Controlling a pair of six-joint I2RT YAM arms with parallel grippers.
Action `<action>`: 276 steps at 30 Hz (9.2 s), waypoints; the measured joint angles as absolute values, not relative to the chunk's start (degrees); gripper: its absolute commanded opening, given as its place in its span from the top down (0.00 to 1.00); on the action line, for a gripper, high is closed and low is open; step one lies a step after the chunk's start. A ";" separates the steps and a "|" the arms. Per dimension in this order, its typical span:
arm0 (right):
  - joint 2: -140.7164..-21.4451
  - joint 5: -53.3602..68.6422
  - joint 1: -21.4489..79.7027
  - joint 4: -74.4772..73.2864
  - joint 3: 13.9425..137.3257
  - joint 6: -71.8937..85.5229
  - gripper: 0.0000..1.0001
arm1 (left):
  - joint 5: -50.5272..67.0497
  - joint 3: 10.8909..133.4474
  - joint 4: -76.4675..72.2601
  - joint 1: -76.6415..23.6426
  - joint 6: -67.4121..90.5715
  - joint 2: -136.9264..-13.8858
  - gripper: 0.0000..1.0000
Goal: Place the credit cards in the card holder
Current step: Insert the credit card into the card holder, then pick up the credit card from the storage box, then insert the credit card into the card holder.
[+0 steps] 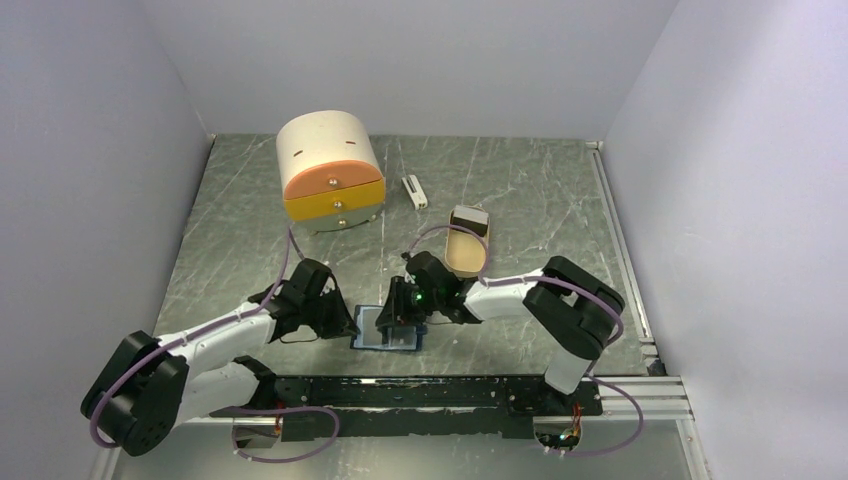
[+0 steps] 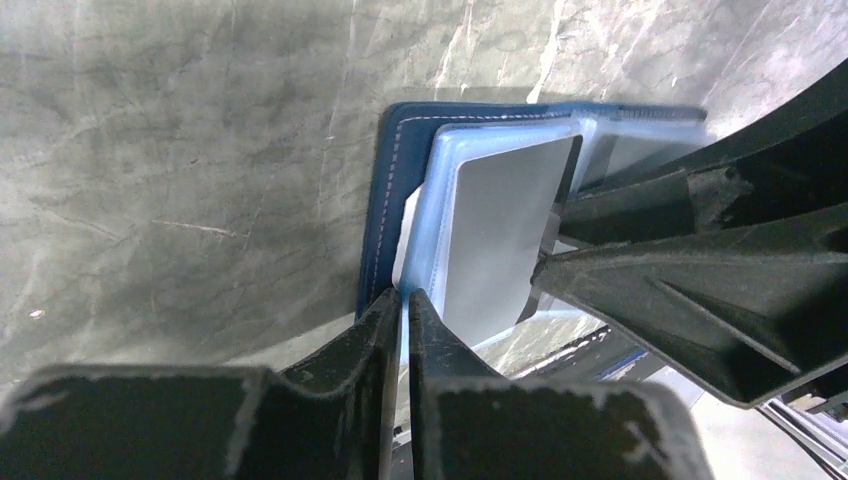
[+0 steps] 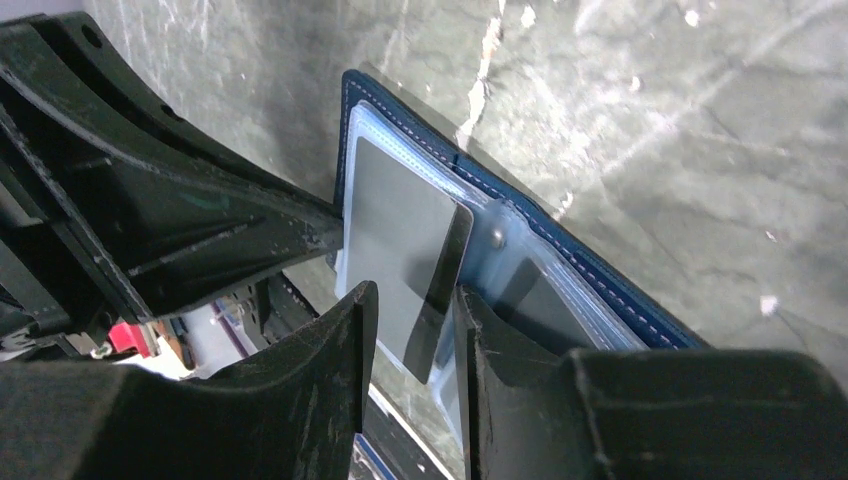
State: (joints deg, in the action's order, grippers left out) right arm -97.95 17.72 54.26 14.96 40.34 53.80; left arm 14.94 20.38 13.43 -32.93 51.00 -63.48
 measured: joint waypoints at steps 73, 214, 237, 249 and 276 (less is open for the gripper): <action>-88.90 14.57 49.23 14.68 33.04 43.62 0.75 | 22.15 30.85 5.61 -37.23 50.81 -72.10 0.91; -93.62 -11.92 31.51 -20.64 65.25 -30.85 1.00 | 13.69 26.39 10.22 -37.34 52.16 -58.87 0.76; -70.96 16.32 33.56 -14.48 47.94 15.81 1.00 | 10.00 24.51 13.80 -37.34 52.49 -60.42 0.91; -71.61 19.00 41.39 7.31 31.55 39.42 1.00 | 9.15 22.00 13.13 -37.34 52.38 -64.23 0.91; -86.72 13.06 45.74 28.21 25.69 54.15 1.00 | 9.67 20.71 9.41 -37.34 53.39 -65.10 0.91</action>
State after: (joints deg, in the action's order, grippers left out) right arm -86.72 13.06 45.74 28.21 25.69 54.15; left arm 9.67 20.71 9.41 -37.34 53.39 -65.10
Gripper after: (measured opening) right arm 0.010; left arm 0.091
